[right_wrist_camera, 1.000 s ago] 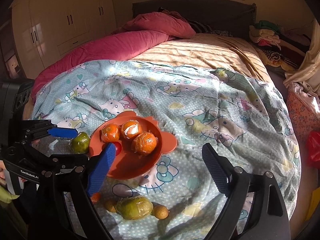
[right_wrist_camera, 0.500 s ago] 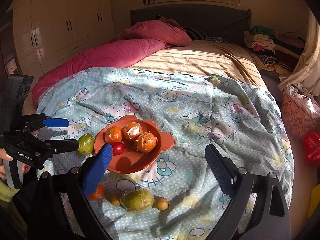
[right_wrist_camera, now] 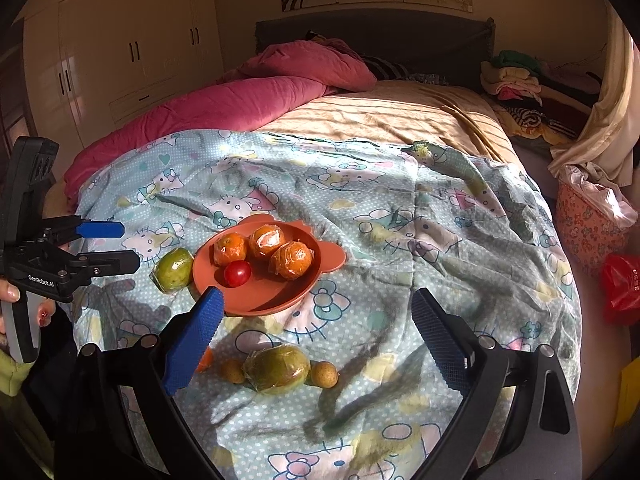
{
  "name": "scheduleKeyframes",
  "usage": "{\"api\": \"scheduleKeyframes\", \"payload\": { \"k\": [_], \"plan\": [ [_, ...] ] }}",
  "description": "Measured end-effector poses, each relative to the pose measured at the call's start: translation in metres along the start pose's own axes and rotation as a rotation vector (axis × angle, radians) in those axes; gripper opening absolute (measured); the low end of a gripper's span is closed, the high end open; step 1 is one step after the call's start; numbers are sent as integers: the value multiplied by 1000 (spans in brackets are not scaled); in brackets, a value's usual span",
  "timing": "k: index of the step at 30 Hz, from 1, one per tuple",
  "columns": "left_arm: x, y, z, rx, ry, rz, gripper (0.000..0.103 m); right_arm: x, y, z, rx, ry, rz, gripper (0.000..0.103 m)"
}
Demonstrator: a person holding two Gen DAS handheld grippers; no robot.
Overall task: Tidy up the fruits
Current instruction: 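Open both tools and withdraw them from the plate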
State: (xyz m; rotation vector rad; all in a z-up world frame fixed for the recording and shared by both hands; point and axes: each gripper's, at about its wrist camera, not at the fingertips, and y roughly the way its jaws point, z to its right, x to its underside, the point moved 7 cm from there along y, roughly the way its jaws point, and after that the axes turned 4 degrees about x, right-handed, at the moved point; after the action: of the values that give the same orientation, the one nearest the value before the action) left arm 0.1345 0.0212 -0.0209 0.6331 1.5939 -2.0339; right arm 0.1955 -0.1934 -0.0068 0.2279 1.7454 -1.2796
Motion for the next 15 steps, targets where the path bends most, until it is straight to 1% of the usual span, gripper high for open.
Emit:
{"api": "scheduleKeyframes", "payload": {
  "k": [6,15],
  "plan": [
    [11,-2,8,25,17,-14,93,15,-3,-7,-4,-6,-20,94],
    [26,-1,20,40,49,-40,93,35,-4,-15,-9,-17,-51,94]
  ]
}}
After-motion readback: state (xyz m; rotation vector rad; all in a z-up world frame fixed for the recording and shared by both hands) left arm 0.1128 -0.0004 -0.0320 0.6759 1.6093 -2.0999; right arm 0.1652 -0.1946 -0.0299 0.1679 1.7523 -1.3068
